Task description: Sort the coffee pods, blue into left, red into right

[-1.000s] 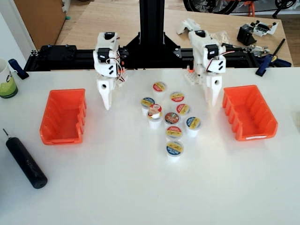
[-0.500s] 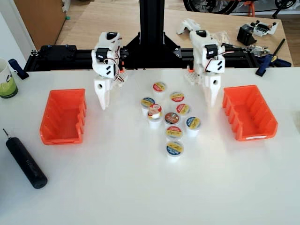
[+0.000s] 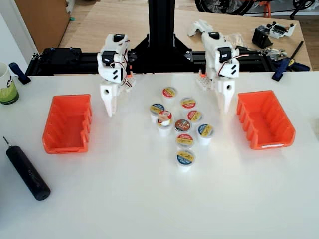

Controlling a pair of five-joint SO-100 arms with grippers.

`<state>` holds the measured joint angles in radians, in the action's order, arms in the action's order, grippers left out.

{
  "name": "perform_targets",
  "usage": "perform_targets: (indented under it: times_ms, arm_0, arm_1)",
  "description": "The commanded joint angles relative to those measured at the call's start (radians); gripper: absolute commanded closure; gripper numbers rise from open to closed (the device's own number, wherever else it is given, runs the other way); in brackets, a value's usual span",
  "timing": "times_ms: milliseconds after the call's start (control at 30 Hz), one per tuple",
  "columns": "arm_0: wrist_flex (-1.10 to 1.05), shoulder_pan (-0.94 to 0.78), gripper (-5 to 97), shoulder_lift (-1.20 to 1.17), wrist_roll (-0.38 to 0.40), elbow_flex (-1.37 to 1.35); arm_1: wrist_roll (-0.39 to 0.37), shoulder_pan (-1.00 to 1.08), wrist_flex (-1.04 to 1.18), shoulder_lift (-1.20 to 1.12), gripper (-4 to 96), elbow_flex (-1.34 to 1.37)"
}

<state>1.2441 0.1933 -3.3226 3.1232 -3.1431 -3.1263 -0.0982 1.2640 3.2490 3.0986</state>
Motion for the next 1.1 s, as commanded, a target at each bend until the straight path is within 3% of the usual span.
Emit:
perform_targets:
  times_ms: [0, 300, 400, 667, 767, 833, 867, 967, 1067]
  arm_0:
    - [0.009, 0.011, 81, 0.005, -0.008, -0.037]
    - [0.009, 0.011, 81, 0.005, -0.008, -0.037]
    - [0.009, 0.005, 80, 0.005, -0.008, -0.037]
    - [0.011, 0.002, 81, 0.005, 0.003, -0.037]
    - [0.012, -0.011, 81, 0.005, 0.003, -0.037]
    - [0.017, -0.015, 80, 0.005, 0.003, -0.037]
    - [0.014, -0.017, 80, 0.005, 0.008, -0.037]
    - [-0.028, -0.025, 79, 0.005, 0.008, -0.037]
    - [-0.081, -0.041, 69, 0.005, 0.008, -0.037]
  arm_1:
    - [0.008, 0.020, 0.021, 0.044, 65.2, 0.032]
    - [0.009, 0.031, 0.021, 0.044, 65.2, 0.032]
    - [0.006, 0.031, 0.021, 0.044, 54.9, 0.032]
    - [0.012, 0.043, 0.021, 0.044, 52.9, 0.032]
    - [0.012, 0.043, 0.021, 0.044, 62.3, 0.032]
    - [0.084, 0.043, 0.009, 0.044, 82.7, 0.032]
    - [0.080, 0.043, 0.006, 0.044, 93.8, 0.032]
    - [0.155, 0.054, 0.003, 0.043, 93.9, 0.032]
    - [0.184, 0.055, -0.034, 0.043, 89.6, 0.032]
